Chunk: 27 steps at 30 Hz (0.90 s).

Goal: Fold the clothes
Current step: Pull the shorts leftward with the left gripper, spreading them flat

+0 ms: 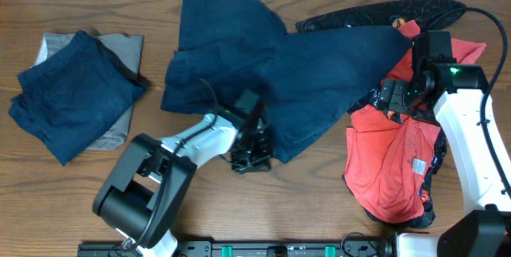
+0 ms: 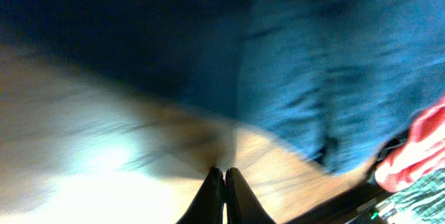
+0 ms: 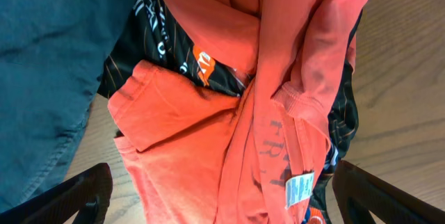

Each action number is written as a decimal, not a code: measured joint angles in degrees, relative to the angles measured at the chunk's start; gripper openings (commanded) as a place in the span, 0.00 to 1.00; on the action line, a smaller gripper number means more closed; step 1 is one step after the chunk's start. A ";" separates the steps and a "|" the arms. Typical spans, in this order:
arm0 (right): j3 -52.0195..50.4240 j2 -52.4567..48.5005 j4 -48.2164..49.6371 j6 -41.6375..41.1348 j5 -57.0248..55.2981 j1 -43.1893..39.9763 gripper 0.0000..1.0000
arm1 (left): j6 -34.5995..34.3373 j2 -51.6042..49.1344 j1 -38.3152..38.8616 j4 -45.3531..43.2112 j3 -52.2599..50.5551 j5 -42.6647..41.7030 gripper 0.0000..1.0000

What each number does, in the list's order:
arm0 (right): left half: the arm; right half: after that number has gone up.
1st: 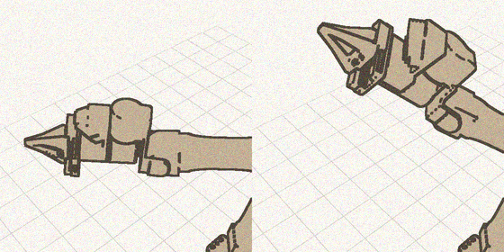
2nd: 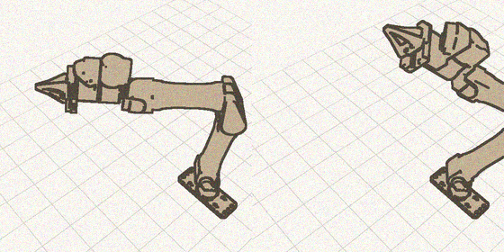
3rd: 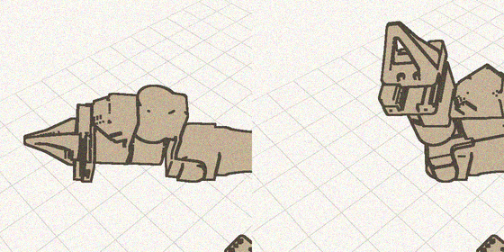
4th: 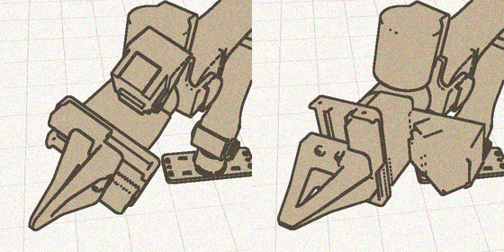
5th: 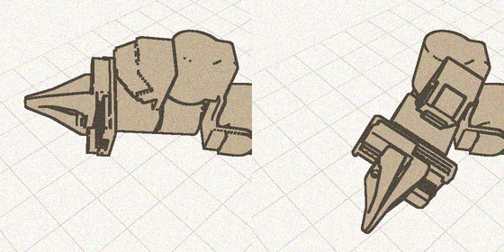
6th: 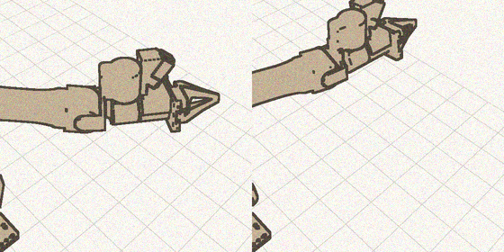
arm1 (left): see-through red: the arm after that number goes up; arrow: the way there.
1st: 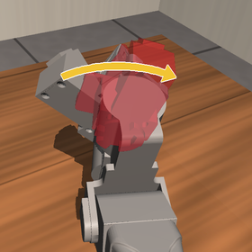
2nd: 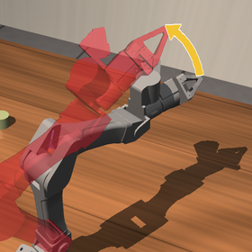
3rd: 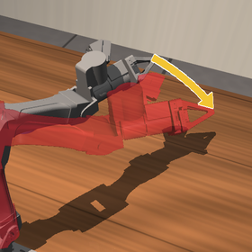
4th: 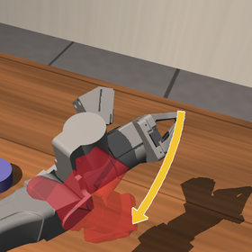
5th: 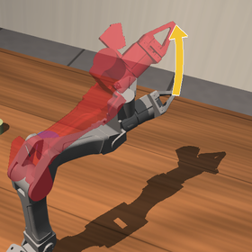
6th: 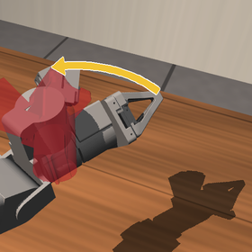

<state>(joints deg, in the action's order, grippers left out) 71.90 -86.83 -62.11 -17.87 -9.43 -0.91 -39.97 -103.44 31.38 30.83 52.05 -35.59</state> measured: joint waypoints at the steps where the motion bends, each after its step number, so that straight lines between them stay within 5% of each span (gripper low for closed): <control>1: 0.00 0.00 -0.04 0.11 -0.02 0.00 0.99 | 0.92 0.09 -1.05 2.27 -0.02 0.02 0.06; 7: 0.00 0.00 0.42 0.50 -0.26 0.00 0.99 | 8.26 3.65 -11.08 9.90 -0.55 0.68 0.10; 9: 0.00 0.00 0.68 0.50 -0.28 0.00 0.99 | 10.29 5.95 -12.00 7.82 -0.59 -0.44 0.49; 18: 0.00 0.00 0.48 0.52 -0.24 0.00 0.99 | 6.05 8.55 -4.72 -1.01 -0.61 0.11 0.91; 27: 0.00 0.00 0.00 0.52 -0.24 0.00 0.99 | -7.39 4.55 5.49 -12.17 -0.61 7.13 0.91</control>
<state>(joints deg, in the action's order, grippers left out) 71.90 -86.83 -62.11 -17.34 -9.67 -0.91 -47.35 -98.89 36.86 18.65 51.44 -28.47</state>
